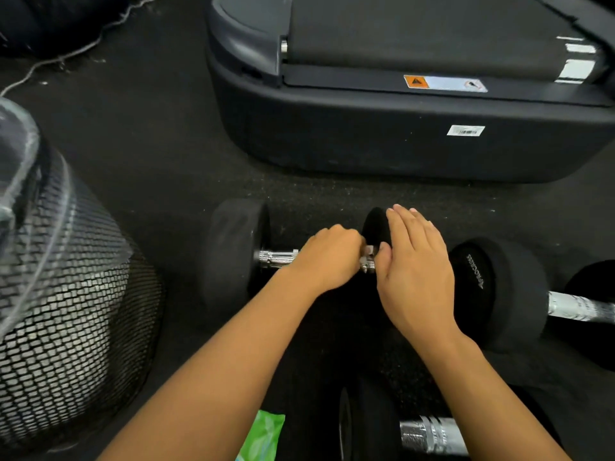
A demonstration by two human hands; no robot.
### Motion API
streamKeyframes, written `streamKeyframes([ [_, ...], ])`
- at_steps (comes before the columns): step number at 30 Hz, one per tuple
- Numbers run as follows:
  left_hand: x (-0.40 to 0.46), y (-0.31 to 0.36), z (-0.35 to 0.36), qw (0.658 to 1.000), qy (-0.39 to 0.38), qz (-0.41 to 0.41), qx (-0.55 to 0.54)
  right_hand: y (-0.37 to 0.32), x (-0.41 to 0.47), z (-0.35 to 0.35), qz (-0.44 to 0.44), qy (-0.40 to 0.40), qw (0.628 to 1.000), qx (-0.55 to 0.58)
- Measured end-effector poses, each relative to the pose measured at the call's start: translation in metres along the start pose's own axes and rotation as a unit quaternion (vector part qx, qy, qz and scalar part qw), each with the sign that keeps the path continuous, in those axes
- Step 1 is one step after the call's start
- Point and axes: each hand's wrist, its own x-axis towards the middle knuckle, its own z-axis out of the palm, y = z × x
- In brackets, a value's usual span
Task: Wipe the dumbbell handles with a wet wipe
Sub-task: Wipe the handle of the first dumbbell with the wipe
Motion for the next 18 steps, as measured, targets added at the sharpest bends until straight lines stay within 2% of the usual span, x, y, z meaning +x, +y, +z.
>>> streamKeyframes([
  [2, -0.005, -0.003, 0.007, 0.999, 0.029, 0.02, -0.028, -0.001, 0.001, 0.0, 0.0, -0.002, 1.0, 0.0],
  [4, -0.023, -0.009, 0.026, 0.987, 0.128, 0.083, -0.045, 0.0, 0.002, 0.0, -0.001, 0.0, 1.0, -0.003],
  [6, -0.038, -0.02, 0.048, 0.96, 0.228, 0.155, -0.041, 0.0, 0.002, 0.001, -0.004, 0.004, 1.0, -0.003],
  [8, -0.045, -0.03, 0.062, 0.936, 0.287, 0.201, -0.022, 0.001, 0.0, 0.001, -0.007, 0.002, 1.0, 0.0],
  [11, -0.043, -0.028, 0.065, 0.917, 0.321, 0.237, -0.008, 0.001, -0.001, 0.002, -0.005, 0.006, 1.0, 0.003],
  [18, -0.041, -0.031, 0.063, 0.906, 0.328, 0.263, 0.038, 0.001, 0.0, 0.002, -0.006, 0.015, 1.0, 0.004],
])
